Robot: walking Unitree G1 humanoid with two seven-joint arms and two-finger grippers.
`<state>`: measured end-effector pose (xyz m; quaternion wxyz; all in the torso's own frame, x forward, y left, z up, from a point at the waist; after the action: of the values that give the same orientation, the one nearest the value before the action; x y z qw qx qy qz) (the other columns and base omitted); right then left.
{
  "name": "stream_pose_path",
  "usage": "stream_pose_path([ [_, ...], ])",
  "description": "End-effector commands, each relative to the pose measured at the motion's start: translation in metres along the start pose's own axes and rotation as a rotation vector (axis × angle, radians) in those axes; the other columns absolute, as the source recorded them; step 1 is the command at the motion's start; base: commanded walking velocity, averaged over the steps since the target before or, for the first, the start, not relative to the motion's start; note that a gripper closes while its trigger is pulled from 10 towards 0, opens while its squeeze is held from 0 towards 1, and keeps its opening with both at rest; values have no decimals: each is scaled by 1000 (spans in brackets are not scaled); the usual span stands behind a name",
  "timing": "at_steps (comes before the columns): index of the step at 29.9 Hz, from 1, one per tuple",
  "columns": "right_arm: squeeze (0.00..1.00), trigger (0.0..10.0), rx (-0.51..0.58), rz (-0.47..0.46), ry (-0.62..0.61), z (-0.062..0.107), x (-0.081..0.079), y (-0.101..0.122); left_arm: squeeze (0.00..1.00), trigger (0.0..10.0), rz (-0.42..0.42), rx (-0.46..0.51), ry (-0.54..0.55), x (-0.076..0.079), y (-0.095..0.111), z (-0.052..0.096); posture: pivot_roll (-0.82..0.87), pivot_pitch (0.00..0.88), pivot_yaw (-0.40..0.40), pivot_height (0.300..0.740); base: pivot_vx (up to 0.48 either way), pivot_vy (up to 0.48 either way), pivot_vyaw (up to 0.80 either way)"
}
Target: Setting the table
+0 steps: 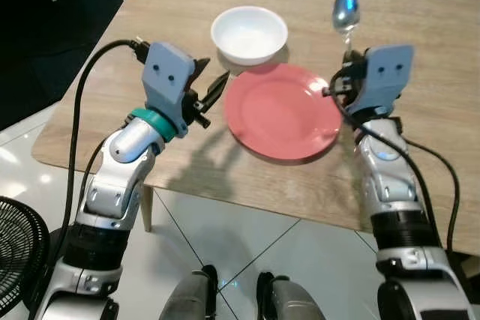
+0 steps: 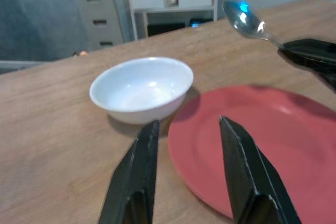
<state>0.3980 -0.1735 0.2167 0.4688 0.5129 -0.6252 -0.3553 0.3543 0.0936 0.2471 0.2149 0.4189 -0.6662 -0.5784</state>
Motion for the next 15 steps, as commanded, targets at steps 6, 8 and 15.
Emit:
stream_pose_path([
  [6,0,10000,-92,5,-55,16,10,-22,0,10000,-6,-29,-14,-5,-3,10,27,175,91,740,0,0,0],
  [8,0,10000,-109,15,-76,17,15,-25,0,10000,-3,-39,-12,-6,-3,11,29,184,89,740,0,0,0],
  [15,0,10000,-175,57,-147,23,48,-39,0,10000,105,-70,-81,4,-12,9,25,208,95,740,0,0,0],
])
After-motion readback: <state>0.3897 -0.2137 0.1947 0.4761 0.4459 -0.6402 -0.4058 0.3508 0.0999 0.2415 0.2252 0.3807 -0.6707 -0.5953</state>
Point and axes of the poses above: a point about 5 cm out from each wrist's last joint towards the gripper, its own z axis pointing back from the gripper into the wrist, its own y axis along the axis of the wrist's last joint, x = y × z, the point moved 5 cm from there along -z, pointing out of the wrist towards the gripper, and after that the axes turned 4 degrees about z, right-handed, at the moved point
